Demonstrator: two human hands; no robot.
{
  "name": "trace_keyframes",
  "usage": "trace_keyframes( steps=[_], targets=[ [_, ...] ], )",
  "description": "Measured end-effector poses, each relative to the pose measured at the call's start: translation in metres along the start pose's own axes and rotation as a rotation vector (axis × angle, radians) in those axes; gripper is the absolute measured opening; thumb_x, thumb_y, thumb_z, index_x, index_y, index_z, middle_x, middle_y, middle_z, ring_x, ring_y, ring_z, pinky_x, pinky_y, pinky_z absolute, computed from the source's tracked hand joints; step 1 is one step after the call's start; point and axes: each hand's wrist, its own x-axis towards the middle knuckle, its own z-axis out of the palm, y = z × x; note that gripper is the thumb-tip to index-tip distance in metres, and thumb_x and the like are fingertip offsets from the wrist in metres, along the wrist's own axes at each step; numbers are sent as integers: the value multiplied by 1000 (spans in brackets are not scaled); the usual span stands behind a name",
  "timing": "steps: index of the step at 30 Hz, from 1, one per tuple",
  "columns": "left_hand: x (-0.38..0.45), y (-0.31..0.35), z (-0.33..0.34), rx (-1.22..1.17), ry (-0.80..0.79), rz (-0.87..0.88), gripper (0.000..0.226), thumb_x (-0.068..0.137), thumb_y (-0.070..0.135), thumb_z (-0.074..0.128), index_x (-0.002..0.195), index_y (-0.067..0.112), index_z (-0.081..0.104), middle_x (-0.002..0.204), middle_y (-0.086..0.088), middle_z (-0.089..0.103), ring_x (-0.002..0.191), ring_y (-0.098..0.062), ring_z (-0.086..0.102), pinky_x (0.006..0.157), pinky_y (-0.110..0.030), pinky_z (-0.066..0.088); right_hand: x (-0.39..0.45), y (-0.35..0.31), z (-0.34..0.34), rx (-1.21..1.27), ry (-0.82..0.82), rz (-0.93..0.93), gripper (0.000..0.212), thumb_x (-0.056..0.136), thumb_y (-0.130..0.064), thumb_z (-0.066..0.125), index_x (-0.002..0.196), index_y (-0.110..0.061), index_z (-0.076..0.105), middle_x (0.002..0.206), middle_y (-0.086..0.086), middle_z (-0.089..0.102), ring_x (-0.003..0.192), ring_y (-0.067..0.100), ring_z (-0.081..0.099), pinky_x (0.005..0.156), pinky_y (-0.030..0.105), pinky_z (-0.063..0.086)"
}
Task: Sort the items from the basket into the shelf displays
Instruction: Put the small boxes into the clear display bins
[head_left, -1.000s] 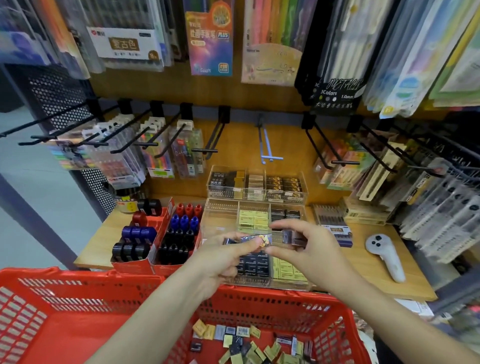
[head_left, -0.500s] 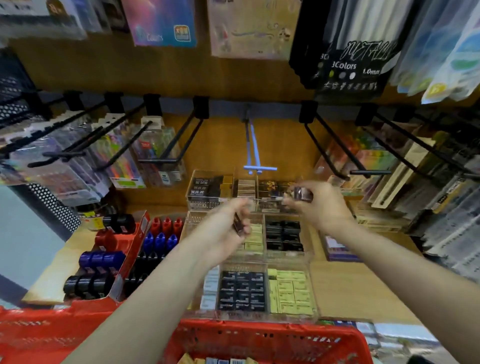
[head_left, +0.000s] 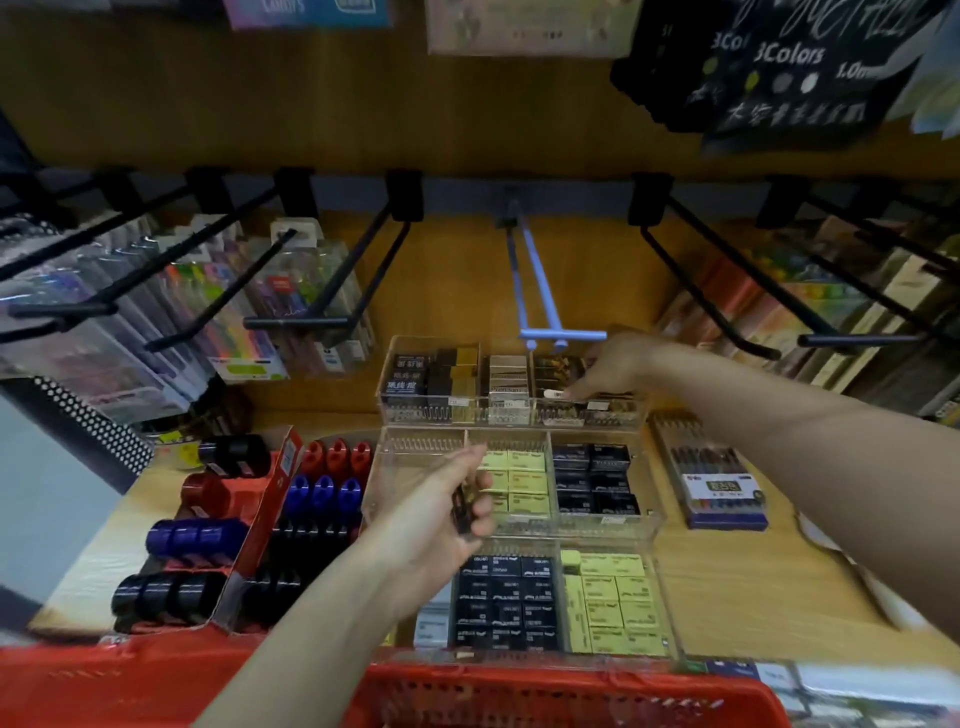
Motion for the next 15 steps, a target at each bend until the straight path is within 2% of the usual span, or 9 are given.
trace_keyframes(
  steps=[3, 6, 8, 10, 12, 13, 15],
  targets=[
    [-3, -2, -1, -16, 9, -3, 41, 88, 18, 67, 127, 7, 57, 73, -3, 59, 59, -11, 48, 49, -22, 40, 0, 2, -2, 7, -9, 20, 58, 84, -43, 74, 132, -15, 56, 134, 6, 57, 117, 25, 58, 85, 30, 51],
    [-4, 0, 1, 60, 27, 27, 28, 94, 16, 62, 121, 13, 61, 82, -4, 58, 60, -10, 47, 49, -21, 39, 0, -3, -3, 14, -22, 36, 53, 86, -31, 73, 133, -13, 55, 136, 9, 57, 118, 27, 58, 94, 39, 53],
    [0, 5, 10, 398, 77, 128, 18, 97, 18, 58, 113, 24, 65, 95, 2, 59, 65, -6, 48, 51, -17, 39, -1, -7, -1, 9, 7, 20, 53, 87, -30, 73, 133, -12, 55, 135, 8, 57, 120, 26, 56, 99, 38, 50],
    [12, 12, 23, 808, 138, 320, 15, 97, 20, 60, 106, 31, 66, 108, 12, 62, 77, 1, 53, 56, -11, 44, -1, -7, 5, -24, 49, -20, 50, 89, -34, 70, 131, -11, 56, 133, 6, 58, 119, 22, 55, 96, 31, 48],
    [28, 21, 38, 1090, 153, 537, 16, 97, 18, 61, 107, 28, 67, 116, 13, 62, 89, 0, 56, 70, -7, 48, 1, -6, 13, -4, 87, -40, 48, 91, -37, 67, 130, -12, 57, 130, 5, 59, 116, 21, 56, 83, 26, 46],
    [36, 26, 45, 1208, 154, 621, 17, 97, 17, 61, 111, 27, 66, 119, 12, 62, 92, -3, 58, 79, -11, 48, 3, -5, 16, 32, 92, -44, 46, 92, -37, 66, 130, -12, 57, 127, 4, 60, 112, 20, 57, 76, 25, 44],
    [51, 33, 56, 1404, 122, 695, 25, 97, 18, 59, 121, 24, 64, 123, 7, 61, 91, -10, 62, 83, -23, 51, 8, 0, 22, 134, 122, -49, 33, 96, -36, 60, 120, -14, 61, 106, 4, 59, 93, 18, 57, 60, 24, 39]
  ],
)
